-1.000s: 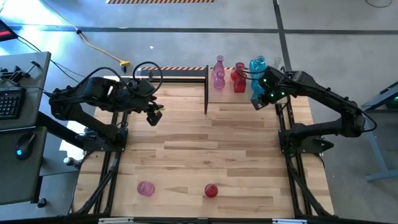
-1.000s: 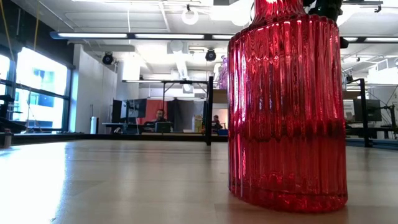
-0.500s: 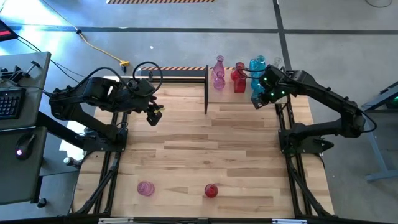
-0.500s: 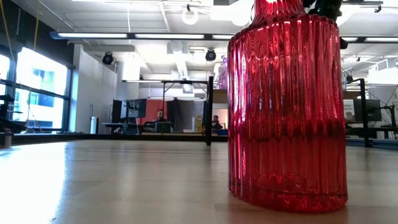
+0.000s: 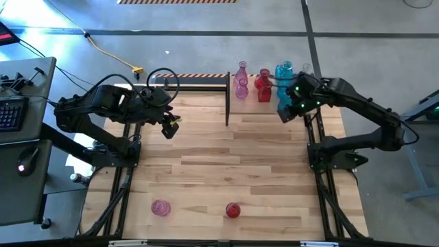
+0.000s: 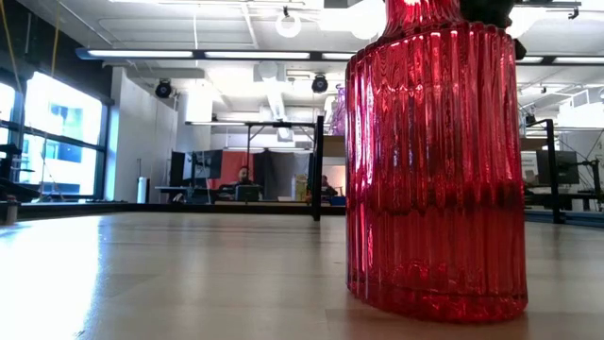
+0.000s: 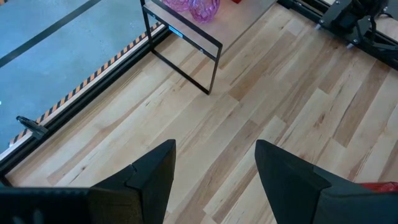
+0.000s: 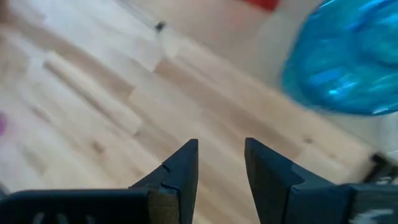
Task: Sort vases onto shelf
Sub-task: Put the red vase on the shelf aligned with the red vases
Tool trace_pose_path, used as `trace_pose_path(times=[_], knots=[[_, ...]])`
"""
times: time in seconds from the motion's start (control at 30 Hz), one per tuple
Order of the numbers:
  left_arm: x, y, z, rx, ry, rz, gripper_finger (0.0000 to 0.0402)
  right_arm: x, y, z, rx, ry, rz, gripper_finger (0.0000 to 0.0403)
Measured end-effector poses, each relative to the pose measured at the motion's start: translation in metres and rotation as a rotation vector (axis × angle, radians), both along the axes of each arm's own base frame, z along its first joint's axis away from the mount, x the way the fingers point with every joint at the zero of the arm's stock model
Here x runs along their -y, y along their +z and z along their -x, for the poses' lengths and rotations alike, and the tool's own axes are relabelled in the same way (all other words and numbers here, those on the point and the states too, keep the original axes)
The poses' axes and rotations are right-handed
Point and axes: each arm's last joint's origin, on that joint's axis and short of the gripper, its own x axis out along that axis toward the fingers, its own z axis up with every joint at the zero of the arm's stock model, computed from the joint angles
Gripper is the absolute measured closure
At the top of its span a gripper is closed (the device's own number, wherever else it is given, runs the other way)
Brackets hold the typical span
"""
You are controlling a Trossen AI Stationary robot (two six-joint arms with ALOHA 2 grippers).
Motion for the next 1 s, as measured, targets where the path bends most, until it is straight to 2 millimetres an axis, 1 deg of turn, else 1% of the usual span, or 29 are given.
trace_pose_path(times=[0.2,0.43,0.67,0.93,1.0], knots=[[0.000,0.000,0.000,0.001,0.002,0.001,0.0190,-0.024,0.000,-0.013,0.029,0.068,-0.057,0.0291],[0.000,0.000,0.000,0.000,0.000,0.000,0.0190,-0.055,0.005,-0.032,0.129,0.100,-0.098,0.0291],[0.000,0.000,0.000,0.000,0.001,0.001,0.0190,-0.088,-0.002,-0.061,0.163,0.117,-0.160,0.0291],[0.000,0.000,0.000,0.001,0.001,0.001,0.0190,-0.128,-0.013,-0.102,0.266,0.166,-0.257,0.0291],[0.000,0.000,0.000,0.000,0.000,0.000,0.0190,-0.139,-0.018,-0.110,0.270,0.177,-0.278,0.0291]])
